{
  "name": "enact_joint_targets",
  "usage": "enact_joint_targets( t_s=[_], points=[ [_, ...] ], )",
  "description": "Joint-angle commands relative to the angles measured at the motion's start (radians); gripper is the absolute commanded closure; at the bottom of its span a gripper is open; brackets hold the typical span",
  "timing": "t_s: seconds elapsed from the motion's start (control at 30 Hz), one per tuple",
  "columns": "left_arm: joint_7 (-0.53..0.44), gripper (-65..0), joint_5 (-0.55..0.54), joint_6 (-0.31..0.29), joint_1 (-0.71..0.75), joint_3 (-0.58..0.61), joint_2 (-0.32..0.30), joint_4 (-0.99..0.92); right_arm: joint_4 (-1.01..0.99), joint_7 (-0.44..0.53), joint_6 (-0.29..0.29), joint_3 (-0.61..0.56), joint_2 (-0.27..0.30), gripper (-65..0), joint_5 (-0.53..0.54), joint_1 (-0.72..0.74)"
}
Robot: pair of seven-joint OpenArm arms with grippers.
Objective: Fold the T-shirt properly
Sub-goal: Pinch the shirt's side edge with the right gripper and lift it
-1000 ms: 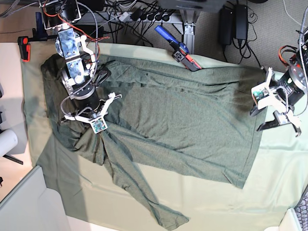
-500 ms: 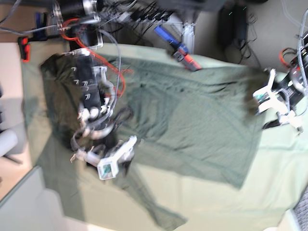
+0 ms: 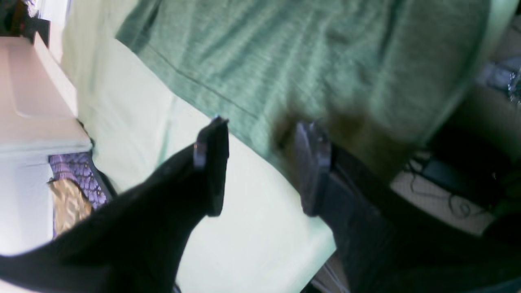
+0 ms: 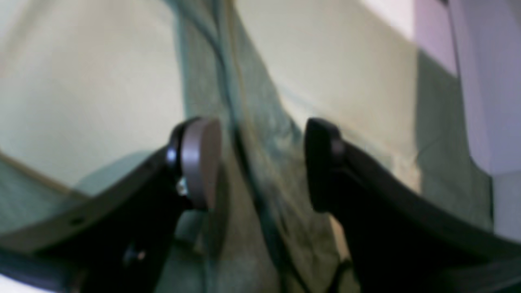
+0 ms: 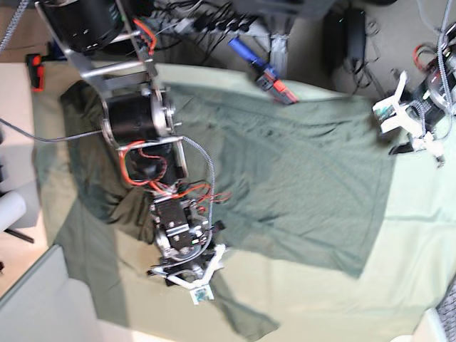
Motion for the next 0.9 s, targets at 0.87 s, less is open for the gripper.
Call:
enact_joint_targets(
  t_s=[0.87],
  points=[
    [-0.011, -30.3, 0.014, 0.020, -0.007, -0.010, -0.016, 0.027, 0.047, 0.027, -0.013, -0.129, -0.018, -33.0, 0.071, -0.027]
  ],
)
